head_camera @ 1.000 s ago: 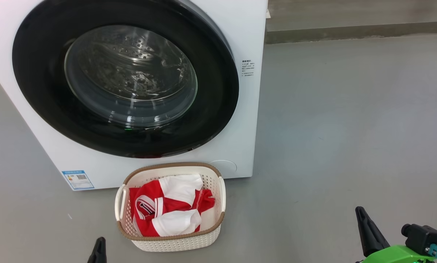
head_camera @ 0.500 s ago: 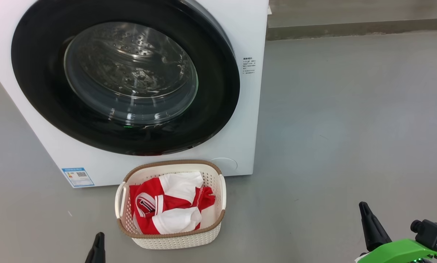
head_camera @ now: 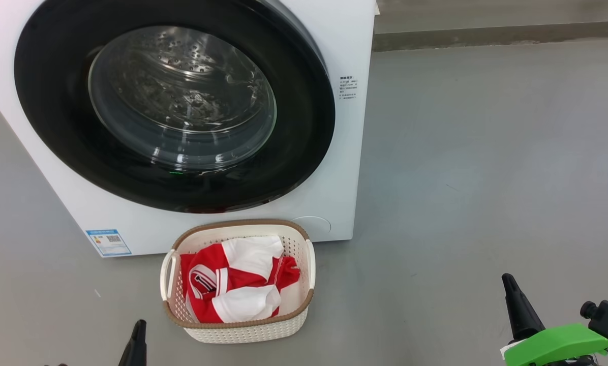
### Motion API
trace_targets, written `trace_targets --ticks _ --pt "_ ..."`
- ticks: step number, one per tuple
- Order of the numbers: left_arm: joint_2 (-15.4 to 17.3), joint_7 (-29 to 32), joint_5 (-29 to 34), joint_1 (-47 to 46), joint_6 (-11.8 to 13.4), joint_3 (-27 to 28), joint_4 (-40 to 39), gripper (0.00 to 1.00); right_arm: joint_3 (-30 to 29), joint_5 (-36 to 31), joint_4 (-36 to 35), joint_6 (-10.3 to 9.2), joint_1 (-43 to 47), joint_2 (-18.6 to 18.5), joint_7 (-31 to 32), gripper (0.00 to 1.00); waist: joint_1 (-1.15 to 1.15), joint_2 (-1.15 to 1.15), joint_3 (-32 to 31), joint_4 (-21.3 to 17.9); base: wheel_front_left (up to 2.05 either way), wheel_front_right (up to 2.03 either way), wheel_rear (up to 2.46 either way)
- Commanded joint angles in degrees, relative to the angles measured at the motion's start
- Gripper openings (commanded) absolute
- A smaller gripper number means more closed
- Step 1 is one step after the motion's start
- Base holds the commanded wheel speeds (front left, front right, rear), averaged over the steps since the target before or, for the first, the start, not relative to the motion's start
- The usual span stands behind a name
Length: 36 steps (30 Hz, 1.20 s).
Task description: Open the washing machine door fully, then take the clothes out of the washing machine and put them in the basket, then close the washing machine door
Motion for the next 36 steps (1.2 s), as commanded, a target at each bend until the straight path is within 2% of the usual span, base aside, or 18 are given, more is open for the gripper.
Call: trace_targets --ticks 1,36 --pt "0.27 0.32 -1.77 -3.06 -0.68 1.51 -0.99 0.00 0.17 2.14 -1.83 -0.10 -2.93 -0.85 0.48 0.00 0.00 0.00 0.07 0.02 0.00 0.00 0.00" --pt "-0.49 5.92 -22.96 -7.09 -3.53 3.95 1.40 0.00 -0.74 25.19 -3.17 -0.17 -5.17 -1.30 5.92 0.00 0.00 0.00 1.47 0.42 0.00 0.00 0.00"
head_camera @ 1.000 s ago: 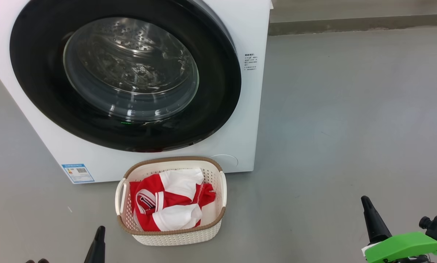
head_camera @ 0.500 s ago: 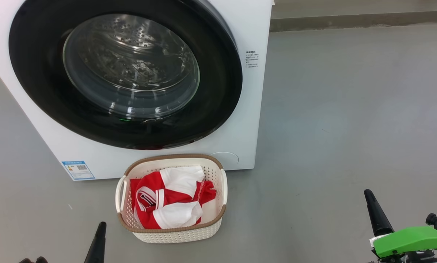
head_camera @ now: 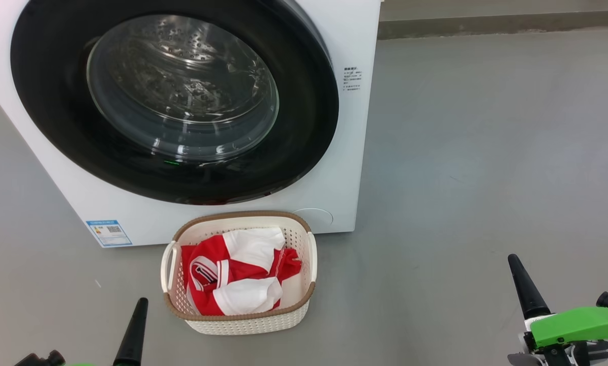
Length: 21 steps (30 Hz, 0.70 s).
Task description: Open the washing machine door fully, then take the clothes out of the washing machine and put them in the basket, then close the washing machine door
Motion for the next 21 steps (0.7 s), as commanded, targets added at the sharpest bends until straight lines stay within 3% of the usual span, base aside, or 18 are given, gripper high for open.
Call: trace_targets --ticks 1,21 --pt "0.49 0.53 -1.50 -2.55 -1.01 1.87 -0.95 0.00 0.79 1.61 -1.79 0.00 -2.85 -0.98 0.34 0.00 0.00 0.00 0.04 0.02 0.00 0.00 0.00" --pt "0.02 3.98 -14.58 -5.04 -2.78 3.37 0.53 0.00 0.22 15.83 -2.62 -0.04 -4.24 -1.25 3.69 0.00 0.00 0.00 0.91 0.26 0.00 0.00 0.00"
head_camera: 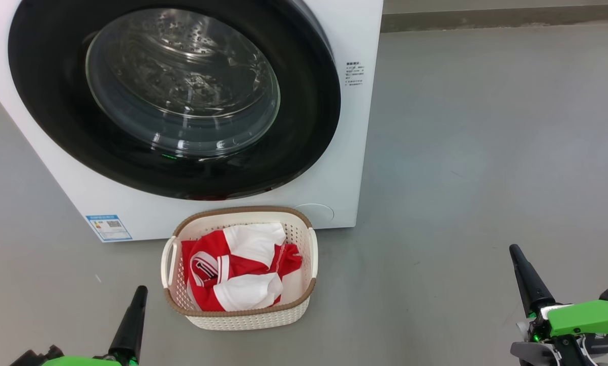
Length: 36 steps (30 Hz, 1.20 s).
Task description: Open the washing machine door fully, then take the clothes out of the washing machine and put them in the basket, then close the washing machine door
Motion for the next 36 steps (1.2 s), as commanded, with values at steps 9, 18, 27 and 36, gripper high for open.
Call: trace_targets --ticks 9,18,27,36 --pt "0.20 1.51 -5.36 -3.43 -1.33 2.54 -0.55 0.00 0.55 5.84 -2.18 -0.04 -3.29 -1.00 1.46 0.00 0.00 0.00 0.30 0.09 0.00 0.00 0.00" --pt "0.20 1.51 -5.37 -3.43 -1.33 2.53 -0.55 0.00 0.55 5.84 -2.18 -0.04 -3.29 -1.00 1.45 0.00 0.00 0.00 0.30 0.09 0.00 0.00 0.00" --pt "0.20 1.50 -5.37 -3.43 -1.33 2.53 -0.56 0.00 0.55 5.84 -2.18 -0.04 -3.29 -1.00 1.45 0.00 0.00 0.00 0.30 0.09 0.00 0.00 0.00" --pt "0.20 1.50 -5.37 -3.43 -1.33 2.53 -0.56 0.00 0.55 5.84 -2.18 -0.04 -3.29 -1.00 1.45 0.00 0.00 0.00 0.30 0.09 0.00 0.00 0.00"
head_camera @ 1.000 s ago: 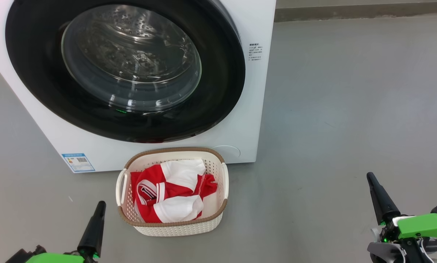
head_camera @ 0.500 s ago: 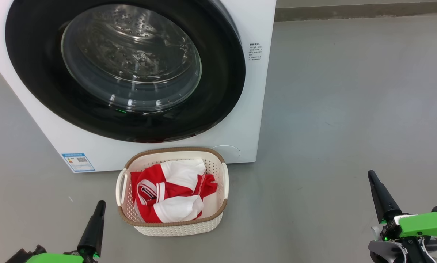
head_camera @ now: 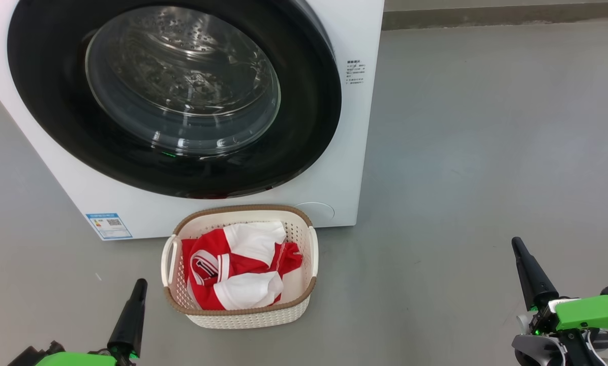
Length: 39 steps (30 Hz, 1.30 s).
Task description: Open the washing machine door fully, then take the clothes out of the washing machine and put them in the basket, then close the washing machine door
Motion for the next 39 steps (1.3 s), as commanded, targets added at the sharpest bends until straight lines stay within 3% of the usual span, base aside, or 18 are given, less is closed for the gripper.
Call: trace_targets --ticks 1,39 --pt "0.60 0.26 -0.39 -2.25 -0.42 2.03 -1.15 0.00 0.97 0.40 -1.71 -0.04 -2.45 -0.87 0.33 0.00 0.00 0.00 0.00 0.00 0.00 0.00 0.00" --pt "0.60 0.25 -0.40 -2.25 -0.42 2.02 -1.16 0.00 0.97 0.40 -1.71 -0.04 -2.45 -0.87 0.33 0.00 0.00 0.00 0.00 0.00 0.00 0.00 0.00"
